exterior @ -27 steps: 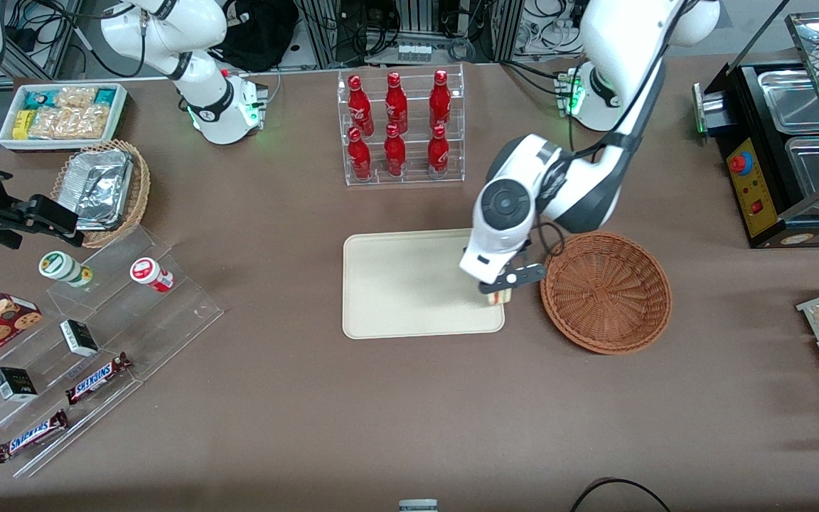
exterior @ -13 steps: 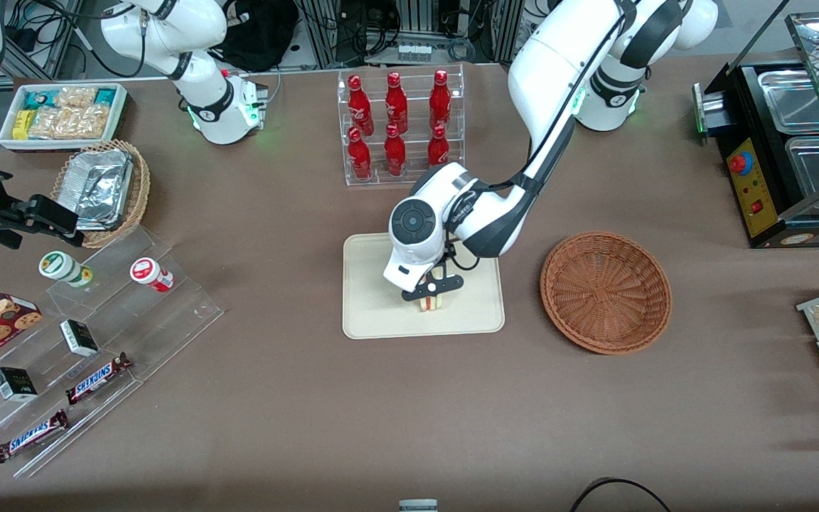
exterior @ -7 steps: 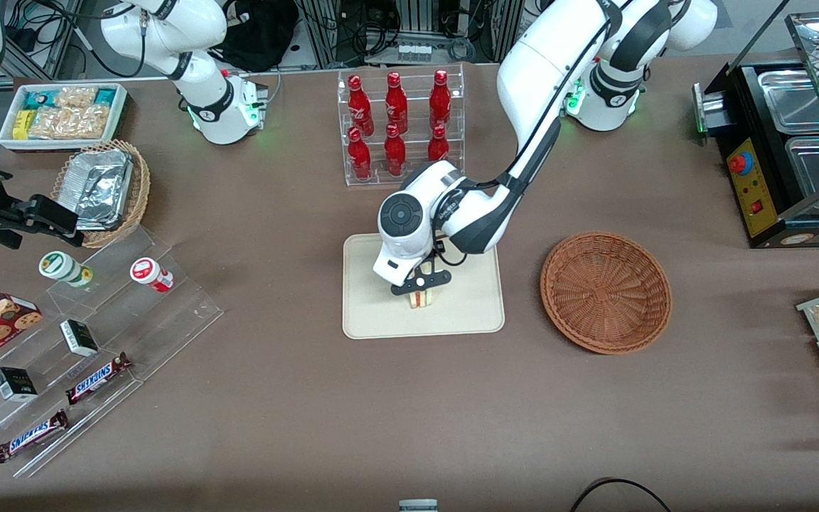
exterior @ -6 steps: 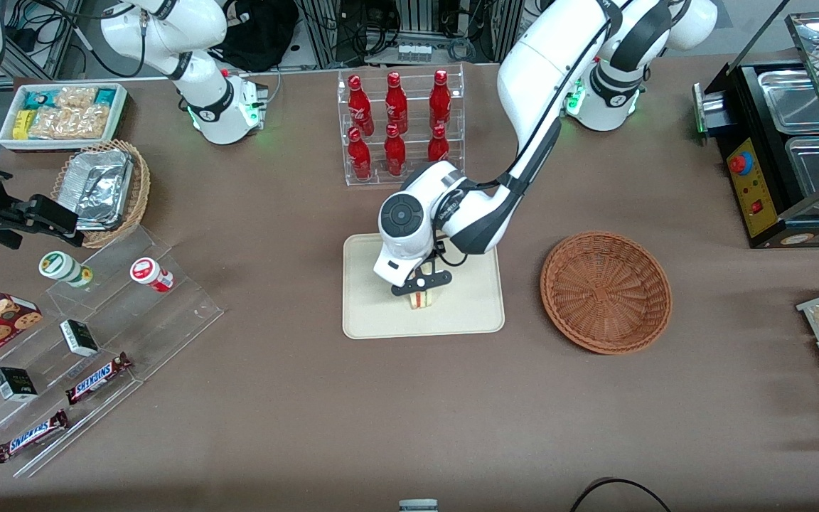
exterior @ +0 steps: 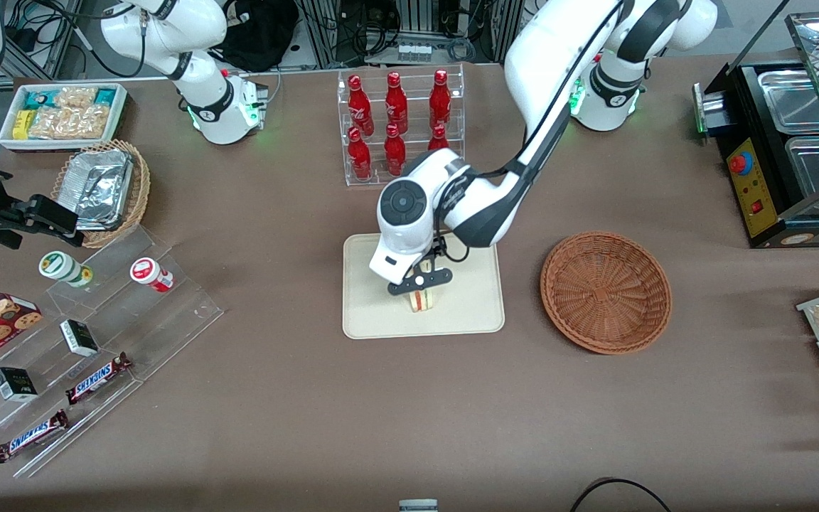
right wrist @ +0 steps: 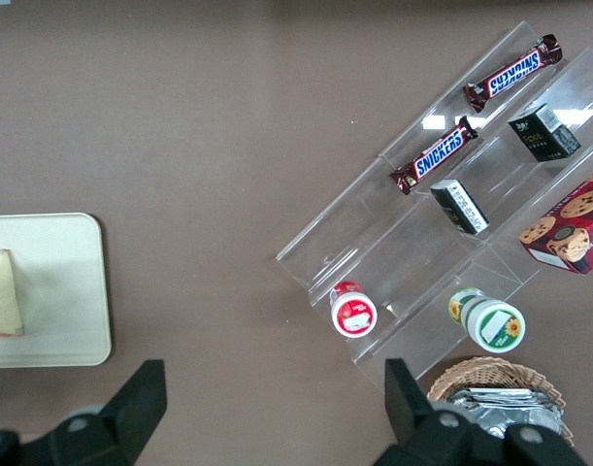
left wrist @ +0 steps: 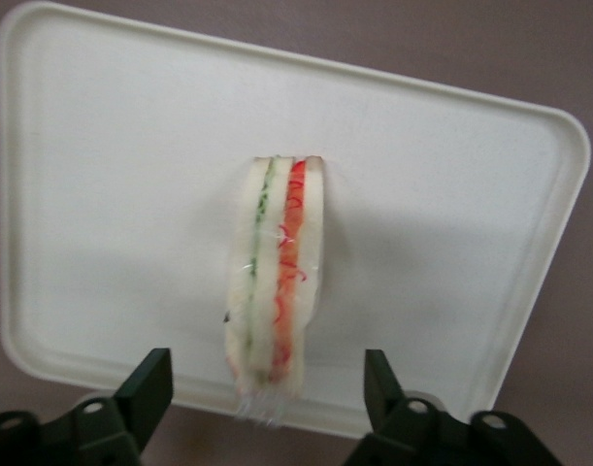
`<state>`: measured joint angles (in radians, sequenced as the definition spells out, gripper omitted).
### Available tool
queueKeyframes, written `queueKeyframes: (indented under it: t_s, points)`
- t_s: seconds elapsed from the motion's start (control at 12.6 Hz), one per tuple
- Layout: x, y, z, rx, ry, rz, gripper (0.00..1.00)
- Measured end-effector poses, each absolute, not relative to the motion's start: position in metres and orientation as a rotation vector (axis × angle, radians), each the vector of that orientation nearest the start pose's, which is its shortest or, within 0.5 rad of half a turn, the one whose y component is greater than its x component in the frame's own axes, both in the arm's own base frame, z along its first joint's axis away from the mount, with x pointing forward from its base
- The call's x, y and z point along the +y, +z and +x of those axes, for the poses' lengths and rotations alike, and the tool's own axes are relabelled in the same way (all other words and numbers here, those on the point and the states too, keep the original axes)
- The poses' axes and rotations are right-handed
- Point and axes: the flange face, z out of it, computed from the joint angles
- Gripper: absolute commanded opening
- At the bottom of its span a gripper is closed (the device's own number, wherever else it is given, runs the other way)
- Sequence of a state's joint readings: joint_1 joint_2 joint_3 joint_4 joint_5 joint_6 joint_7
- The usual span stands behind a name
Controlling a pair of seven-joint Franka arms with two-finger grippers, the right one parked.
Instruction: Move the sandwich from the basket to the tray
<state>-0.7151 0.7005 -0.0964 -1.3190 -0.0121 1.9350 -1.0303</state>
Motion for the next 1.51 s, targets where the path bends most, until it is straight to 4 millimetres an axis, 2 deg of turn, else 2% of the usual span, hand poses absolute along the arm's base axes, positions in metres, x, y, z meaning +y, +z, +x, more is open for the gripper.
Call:
queueKeyframes:
  t_s: [0.16,0.24,0.48,0.8,1.04,1.19,1.27,1.51]
  points:
    - [-0.497,0.361,0.517,-0.407,0.168,-3.076,1.00]
    - [-0.486,0.376,0.520,-0.420,0.175,-3.058,1.00]
    - [-0.436,0.402,0.541,-0.474,0.212,-2.984,1.00]
    - [-0.354,0.419,0.575,-0.467,0.244,-2.981,1.00]
    - [-0.270,0.441,0.590,-0.444,0.267,-2.998,1.00]
    - [-0.214,0.458,0.591,-0.432,0.278,-3.011,1.00]
    - [-0.192,0.466,0.586,-0.413,0.282,-3.019,1.00]
    - [-0.153,0.488,0.566,-0.329,0.304,-3.036,1.00]
